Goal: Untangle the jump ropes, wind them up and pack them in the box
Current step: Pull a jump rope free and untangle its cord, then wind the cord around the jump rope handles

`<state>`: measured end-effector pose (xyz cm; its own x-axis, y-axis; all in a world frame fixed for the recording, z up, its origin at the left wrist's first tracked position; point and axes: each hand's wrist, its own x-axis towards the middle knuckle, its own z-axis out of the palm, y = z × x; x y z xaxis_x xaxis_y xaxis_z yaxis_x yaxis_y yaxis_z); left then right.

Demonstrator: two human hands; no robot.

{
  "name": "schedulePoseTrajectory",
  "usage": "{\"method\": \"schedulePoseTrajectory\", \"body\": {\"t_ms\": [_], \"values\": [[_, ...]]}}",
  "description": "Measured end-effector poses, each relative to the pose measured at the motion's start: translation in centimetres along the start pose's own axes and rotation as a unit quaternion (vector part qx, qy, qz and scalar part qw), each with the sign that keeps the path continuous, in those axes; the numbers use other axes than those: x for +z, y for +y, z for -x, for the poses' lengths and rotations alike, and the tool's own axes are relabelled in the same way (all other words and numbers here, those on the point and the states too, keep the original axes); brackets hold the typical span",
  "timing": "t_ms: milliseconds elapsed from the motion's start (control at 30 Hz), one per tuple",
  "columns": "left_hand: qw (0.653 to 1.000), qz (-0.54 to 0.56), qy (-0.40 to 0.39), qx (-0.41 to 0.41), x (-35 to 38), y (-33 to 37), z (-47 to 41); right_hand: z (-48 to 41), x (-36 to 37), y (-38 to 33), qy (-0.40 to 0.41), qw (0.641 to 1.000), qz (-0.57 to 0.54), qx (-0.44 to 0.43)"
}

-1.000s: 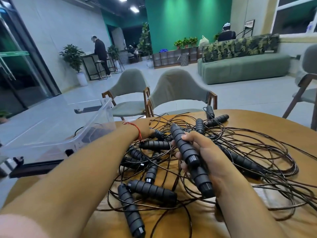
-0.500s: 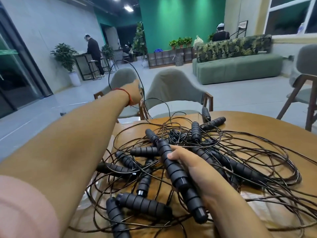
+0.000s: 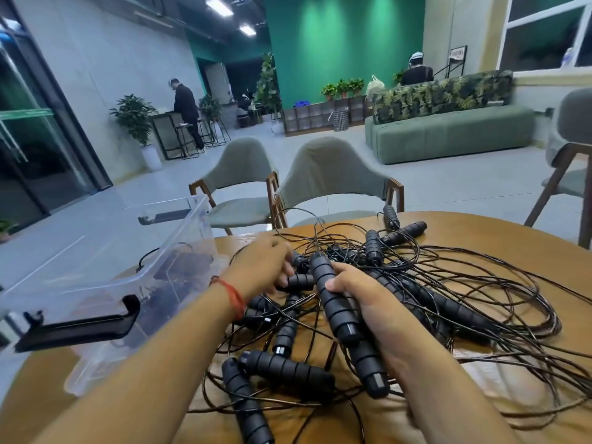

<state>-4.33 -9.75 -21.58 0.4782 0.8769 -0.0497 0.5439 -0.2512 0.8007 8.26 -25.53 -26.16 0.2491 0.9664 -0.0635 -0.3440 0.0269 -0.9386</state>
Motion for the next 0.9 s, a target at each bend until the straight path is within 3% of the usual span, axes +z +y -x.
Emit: {"method": "schedulePoseTrajectory", "body": {"t_ms": [100, 200, 333, 600, 900], "values": [[0.977, 0.201, -0.064, -0.042, 1.4, -1.2, 5.9, 0.2, 0.8, 0.4, 0.038, 0.997, 0.039, -0.047], [0.958, 0.267, -0.109, -0.006, 2.9, -2.5, 10.6, 0.2, 1.4, 1.3, 0.059, 0.99, 0.085, -0.098], [0.96, 0.259, -0.077, 0.07, 4.7, -4.3, 11.8, -0.4, 1.5, 1.9, 0.054, 0.989, 0.094, -0.104], [0.921, 0.379, -0.064, 0.071, 5.1, -6.9, 10.6, -2.1, 1.2, 2.4, 0.114, 0.98, -0.112, -0.115], [0.943, 0.298, -0.091, 0.119, 5.8, -8.3, 10.0, -2.9, 0.9, 3.5, 0.121, 0.98, -0.09, -0.132]]}}
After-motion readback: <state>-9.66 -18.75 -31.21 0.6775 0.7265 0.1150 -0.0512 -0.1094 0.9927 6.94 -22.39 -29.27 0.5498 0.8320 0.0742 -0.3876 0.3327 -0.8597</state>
